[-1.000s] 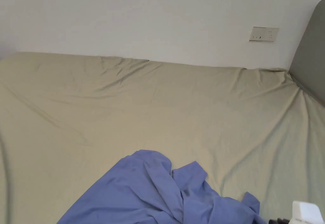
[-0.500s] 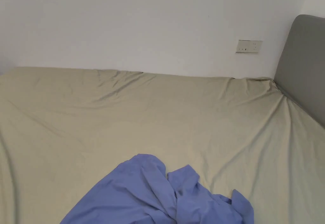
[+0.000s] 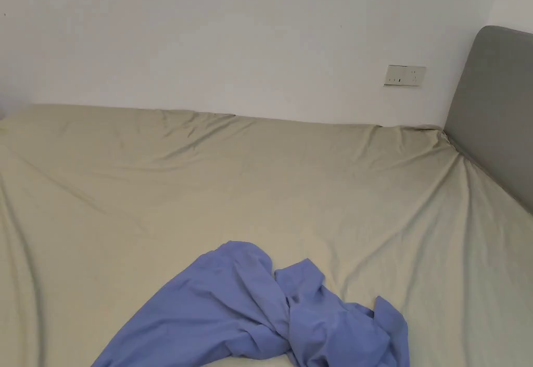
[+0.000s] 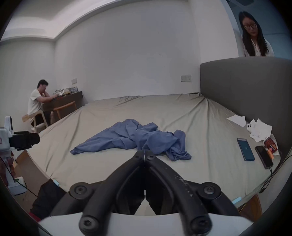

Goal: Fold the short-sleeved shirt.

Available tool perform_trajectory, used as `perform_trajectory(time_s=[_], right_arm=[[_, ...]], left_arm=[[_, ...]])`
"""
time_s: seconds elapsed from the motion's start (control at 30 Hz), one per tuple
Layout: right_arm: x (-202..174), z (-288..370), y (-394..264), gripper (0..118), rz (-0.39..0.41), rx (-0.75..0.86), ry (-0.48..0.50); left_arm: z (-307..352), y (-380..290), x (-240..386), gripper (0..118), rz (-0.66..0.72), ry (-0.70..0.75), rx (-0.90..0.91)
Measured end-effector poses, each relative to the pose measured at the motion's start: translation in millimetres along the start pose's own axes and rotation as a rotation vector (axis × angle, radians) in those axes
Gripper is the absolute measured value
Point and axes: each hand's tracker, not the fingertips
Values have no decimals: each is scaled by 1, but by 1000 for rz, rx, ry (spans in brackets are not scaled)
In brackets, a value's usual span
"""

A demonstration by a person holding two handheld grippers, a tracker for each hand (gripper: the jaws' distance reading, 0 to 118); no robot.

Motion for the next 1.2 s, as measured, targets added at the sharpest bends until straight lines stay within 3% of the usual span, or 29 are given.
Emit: perform_trajectory(time_s=[0.3,0.43,0.57,0.6,0.63,0.67,0.7,0.73,0.77,0.87,0.93,1.0,1.03,1.07,1.1,1.13,1.2], right_arm=[[6,-17,10,0,0,-9,32],[8,-28,6,0,-23,-46,46],[11,-42,2,0,-72,-86,68],[12,-45,1,0,-75,-92,68],[12,-48,0,0,-77,-98,67],[13,-52,-1,0,-81,-116,73],[13,-55,-1,0,-80,-126,77],[14,-58,-2,0,-77,-135,77],[15,-62,-2,0,-82,-151,76],[21,-69,-5,0,-86,-177,66],[28,-74,-6,0,-105,-194,67],[32,-78,-7,0,-112,-213,45],[36,-80,-7,0,-119,-225,45],[38,-82,-7,0,-119,-230,44],[39,-85,-7,0,-115,-236,34],[41,-87,-7,0,-113,-241,33],[44,-94,-6,0,-105,-243,31]], left_arm=[[-36,19,2,0,-46,-55,-22],[-109,66,10,0,-35,-195,-29],[-240,106,26,2,-55,-276,-176],[-274,111,29,10,-29,-289,-225],[-313,114,34,29,-30,-292,-281],[-354,114,34,70,18,-289,-327],[-389,113,40,89,19,-261,-370],[-427,110,47,99,-58,-202,-445],[-465,106,49,99,-78,-189,-494],[-543,92,46,99,-71,-46,-530],[-572,79,46,98,-123,-41,-555],[-592,65,49,81,-142,-34,-638],[-598,58,51,80,-146,-18,-689],[-592,52,55,69,-177,17,-676],[-583,55,59,40,-235,-11,-608],[-581,57,62,2,-244,-23,-621],[-560,61,68,2,-253,-51,-592]])
